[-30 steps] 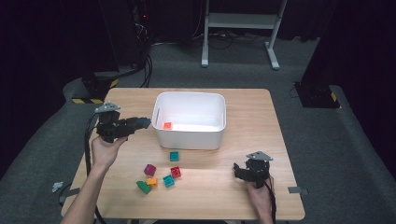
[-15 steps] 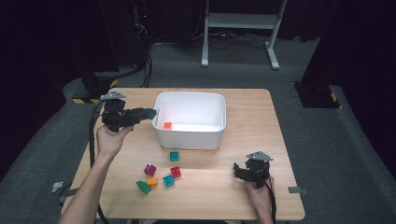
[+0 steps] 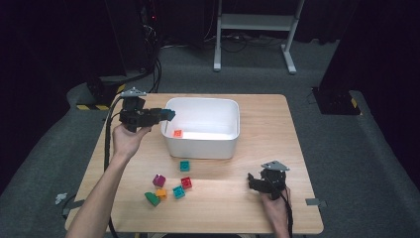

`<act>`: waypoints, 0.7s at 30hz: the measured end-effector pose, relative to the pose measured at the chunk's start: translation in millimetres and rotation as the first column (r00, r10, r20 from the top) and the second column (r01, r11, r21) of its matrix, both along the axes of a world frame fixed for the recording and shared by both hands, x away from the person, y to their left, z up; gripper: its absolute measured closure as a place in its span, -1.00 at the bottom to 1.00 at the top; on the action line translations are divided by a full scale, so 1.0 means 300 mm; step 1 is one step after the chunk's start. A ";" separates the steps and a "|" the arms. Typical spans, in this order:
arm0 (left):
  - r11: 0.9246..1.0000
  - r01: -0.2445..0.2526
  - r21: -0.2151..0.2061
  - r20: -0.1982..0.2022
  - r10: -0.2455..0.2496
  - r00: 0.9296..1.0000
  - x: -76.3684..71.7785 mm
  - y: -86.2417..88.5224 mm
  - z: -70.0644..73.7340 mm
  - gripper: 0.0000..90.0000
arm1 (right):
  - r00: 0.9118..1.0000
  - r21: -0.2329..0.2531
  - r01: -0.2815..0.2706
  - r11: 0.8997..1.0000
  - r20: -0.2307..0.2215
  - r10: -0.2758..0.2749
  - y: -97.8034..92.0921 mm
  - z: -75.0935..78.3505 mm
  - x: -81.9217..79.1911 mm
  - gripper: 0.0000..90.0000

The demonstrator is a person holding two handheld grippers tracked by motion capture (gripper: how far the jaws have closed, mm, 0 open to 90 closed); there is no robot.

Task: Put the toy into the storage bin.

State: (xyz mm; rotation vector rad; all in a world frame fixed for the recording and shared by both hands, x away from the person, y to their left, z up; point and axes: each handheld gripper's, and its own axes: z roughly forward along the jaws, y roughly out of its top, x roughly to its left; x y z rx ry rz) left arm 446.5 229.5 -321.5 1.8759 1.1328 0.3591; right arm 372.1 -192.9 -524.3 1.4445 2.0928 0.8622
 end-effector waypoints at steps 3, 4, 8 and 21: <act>1.000 0.005 0.008 -0.003 -0.005 1.000 0.017 -0.023 0.000 0.30 | 1.000 0.000 0.000 1.000 0.000 0.000 0.000 0.000 0.000 -0.63; 1.000 0.006 0.009 -0.005 -0.006 1.000 0.023 -0.029 0.000 0.30 | 1.000 0.000 0.000 1.000 0.000 0.000 0.000 0.000 0.000 -0.63; 1.000 0.011 0.020 -0.008 -0.011 1.000 0.043 -0.056 -0.004 0.30 | 1.000 0.000 0.000 1.000 0.000 0.000 0.000 0.000 0.000 -0.63; 1.000 0.005 0.029 -0.017 -0.004 1.000 0.098 -0.106 -0.033 0.30 | 1.000 0.000 0.000 1.000 0.000 0.000 0.000 0.000 0.000 -0.63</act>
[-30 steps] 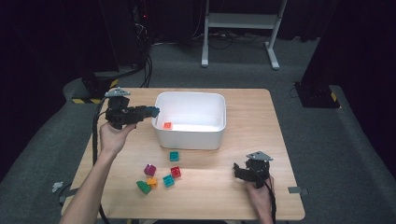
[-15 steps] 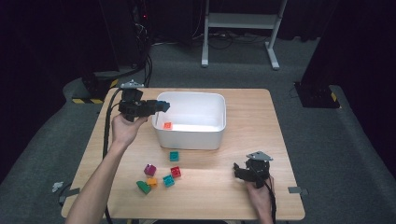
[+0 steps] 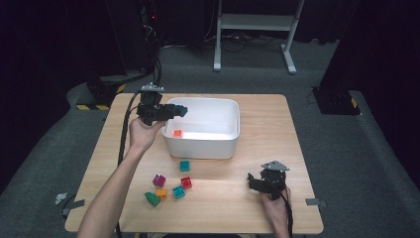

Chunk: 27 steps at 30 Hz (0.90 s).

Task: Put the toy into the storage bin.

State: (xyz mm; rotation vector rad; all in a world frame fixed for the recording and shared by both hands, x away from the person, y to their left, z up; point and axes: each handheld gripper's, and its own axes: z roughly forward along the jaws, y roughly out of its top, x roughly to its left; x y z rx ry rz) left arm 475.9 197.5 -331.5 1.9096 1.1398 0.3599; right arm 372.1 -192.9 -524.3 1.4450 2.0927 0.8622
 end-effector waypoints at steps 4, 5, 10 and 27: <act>1.000 -0.007 0.009 -0.004 0.007 1.000 0.014 -0.006 -0.012 0.30 | 1.000 0.000 0.000 1.000 0.000 0.000 0.000 0.000 0.000 -0.63; 1.000 -0.009 0.010 -0.005 0.009 1.000 0.017 -0.007 -0.015 0.30 | 1.000 0.000 0.000 1.000 0.000 0.000 0.000 0.000 0.000 -0.63; 0.999 -0.022 0.025 -0.004 0.022 1.000 0.027 -0.012 -0.025 0.30 | 1.000 -0.001 -0.001 1.000 0.000 0.001 0.000 0.000 0.000 -0.63; 0.996 -0.019 0.092 -0.023 0.022 1.000 0.060 -0.056 -0.074 0.29 | 1.000 0.000 0.000 1.000 0.000 0.000 0.000 0.000 0.000 -0.63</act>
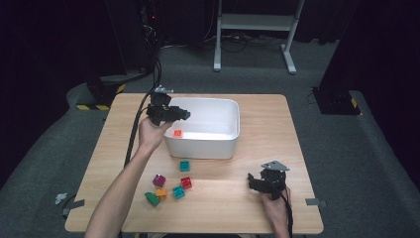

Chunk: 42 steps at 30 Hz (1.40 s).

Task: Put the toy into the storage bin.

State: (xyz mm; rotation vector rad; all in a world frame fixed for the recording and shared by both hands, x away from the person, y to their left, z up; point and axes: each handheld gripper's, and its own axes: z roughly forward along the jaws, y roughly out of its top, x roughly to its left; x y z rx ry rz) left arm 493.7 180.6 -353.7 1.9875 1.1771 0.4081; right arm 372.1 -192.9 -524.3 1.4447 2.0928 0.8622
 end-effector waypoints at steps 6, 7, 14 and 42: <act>1.000 -0.003 -0.007 0.011 0.003 1.000 -0.001 0.002 0.002 0.09 | 1.000 0.000 0.000 1.000 0.000 0.000 0.000 0.000 0.000 -0.63; 1.000 -0.004 -0.007 0.012 0.004 1.000 -0.002 0.003 0.001 0.04 | 1.000 0.000 0.000 1.000 0.000 0.000 0.000 0.000 0.000 -0.63; 1.000 -0.020 -0.019 0.038 0.021 0.999 -0.038 0.039 0.005 -0.15 | 1.000 0.000 0.000 1.000 0.000 0.000 0.000 0.000 0.000 -0.63; 0.991 -0.097 -0.097 0.100 0.107 0.989 -0.336 0.285 -0.044 -0.37 | 1.000 0.000 0.000 1.000 0.000 0.000 0.000 0.000 0.000 -0.63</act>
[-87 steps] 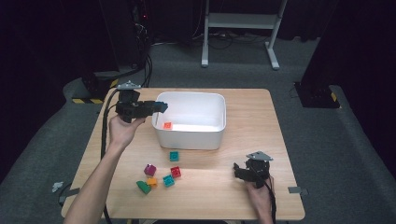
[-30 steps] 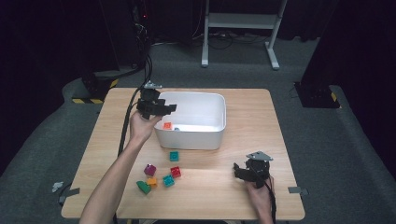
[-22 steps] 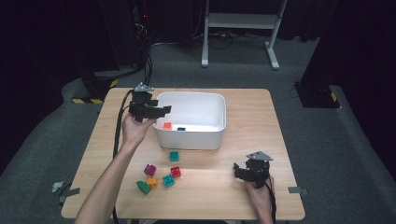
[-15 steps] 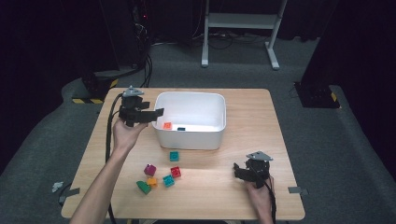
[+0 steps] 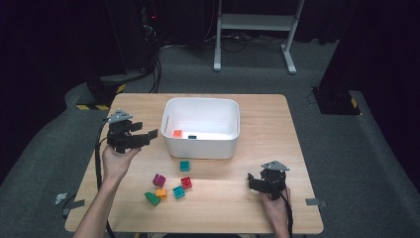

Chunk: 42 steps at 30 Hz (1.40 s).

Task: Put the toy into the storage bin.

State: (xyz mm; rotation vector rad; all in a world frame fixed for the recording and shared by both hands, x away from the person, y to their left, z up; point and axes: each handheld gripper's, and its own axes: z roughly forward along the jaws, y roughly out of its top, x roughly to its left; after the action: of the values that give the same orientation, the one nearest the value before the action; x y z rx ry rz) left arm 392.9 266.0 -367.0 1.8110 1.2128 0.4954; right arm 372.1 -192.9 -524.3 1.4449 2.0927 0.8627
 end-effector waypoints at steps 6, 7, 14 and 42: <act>1.000 -0.005 -0.010 -0.015 0.005 1.000 -0.050 0.025 -0.048 -0.37 | 1.000 0.000 0.000 1.000 0.000 0.000 0.000 0.000 0.000 -0.63; 1.000 -0.007 -0.012 -0.017 0.007 1.000 -0.060 0.027 -0.058 -0.37 | 1.000 0.000 0.000 1.000 0.000 0.000 0.000 0.000 0.000 -0.63; 1.000 -0.006 -0.002 -0.047 0.006 0.999 -0.125 0.029 -0.143 -0.37 | 1.000 0.000 0.000 1.000 0.000 0.000 0.000 0.000 0.000 -0.63; 1.000 0.010 0.026 -0.130 -0.007 0.992 -0.233 -0.011 -0.388 -0.22 | 1.000 0.000 0.000 1.000 0.000 0.000 0.000 0.000 0.000 -0.63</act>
State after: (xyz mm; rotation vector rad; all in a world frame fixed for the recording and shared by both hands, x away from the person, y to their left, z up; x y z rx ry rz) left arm 322.9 262.6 -483.2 1.8942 1.2911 0.3952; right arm 372.1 -192.9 -524.3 1.4443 2.0930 0.8624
